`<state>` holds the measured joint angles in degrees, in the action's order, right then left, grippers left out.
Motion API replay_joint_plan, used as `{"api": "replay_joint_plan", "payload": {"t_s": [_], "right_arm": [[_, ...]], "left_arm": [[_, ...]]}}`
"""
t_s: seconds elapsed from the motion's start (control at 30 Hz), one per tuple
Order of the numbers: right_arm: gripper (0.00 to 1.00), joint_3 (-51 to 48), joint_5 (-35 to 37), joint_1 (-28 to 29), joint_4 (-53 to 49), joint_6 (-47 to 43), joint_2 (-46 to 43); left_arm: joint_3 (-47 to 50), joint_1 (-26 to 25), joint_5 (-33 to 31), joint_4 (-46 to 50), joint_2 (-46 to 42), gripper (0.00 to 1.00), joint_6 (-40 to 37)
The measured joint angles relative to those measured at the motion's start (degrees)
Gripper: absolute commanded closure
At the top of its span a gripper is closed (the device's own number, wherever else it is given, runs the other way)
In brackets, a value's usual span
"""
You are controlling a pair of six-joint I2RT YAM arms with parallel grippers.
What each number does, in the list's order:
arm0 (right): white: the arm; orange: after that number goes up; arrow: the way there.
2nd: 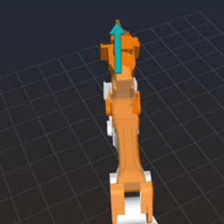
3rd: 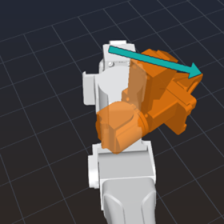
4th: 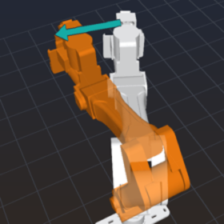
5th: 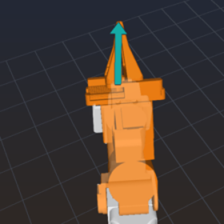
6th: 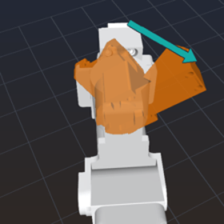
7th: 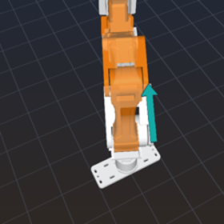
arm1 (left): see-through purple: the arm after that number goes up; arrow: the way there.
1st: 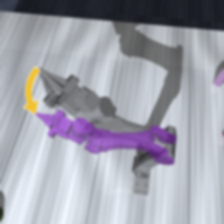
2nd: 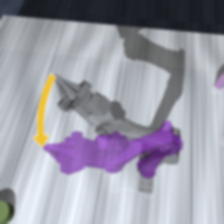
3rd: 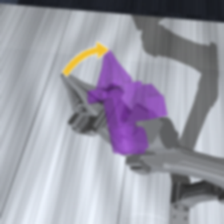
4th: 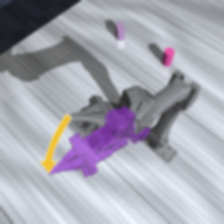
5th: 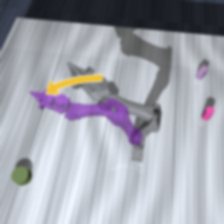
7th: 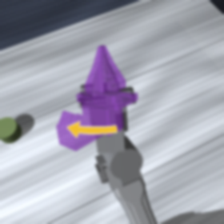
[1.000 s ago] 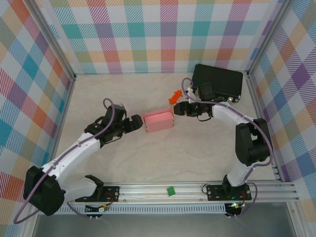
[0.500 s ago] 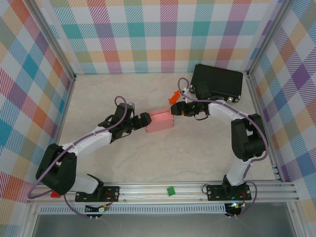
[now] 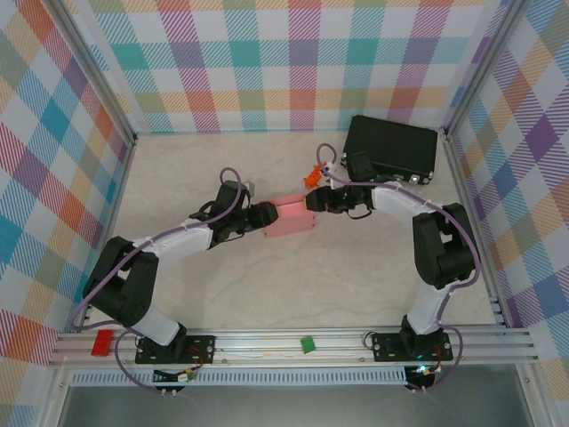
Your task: Fold the paper box
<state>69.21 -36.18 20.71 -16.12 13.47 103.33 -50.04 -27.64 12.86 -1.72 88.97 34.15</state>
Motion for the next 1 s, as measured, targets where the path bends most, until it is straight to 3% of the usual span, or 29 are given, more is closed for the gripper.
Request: {"api": "replay_joint_plan", "payload": {"t_s": [0.57, 1.0], "right_arm": [[0.48, -9.6, 12.8, 3.4, 2.8, 11.8, -9.2], [0.47, -6.9, 16.3, 3.8, 1.7, 12.1, -7.5]], "left_arm": [[-8.3, 1.6, 6.5, 1.6, 7.7, 0.50, -6.8], [-8.0, 1.7, 7.6, 2.0, 7.5, 0.49, -5.2]]}}
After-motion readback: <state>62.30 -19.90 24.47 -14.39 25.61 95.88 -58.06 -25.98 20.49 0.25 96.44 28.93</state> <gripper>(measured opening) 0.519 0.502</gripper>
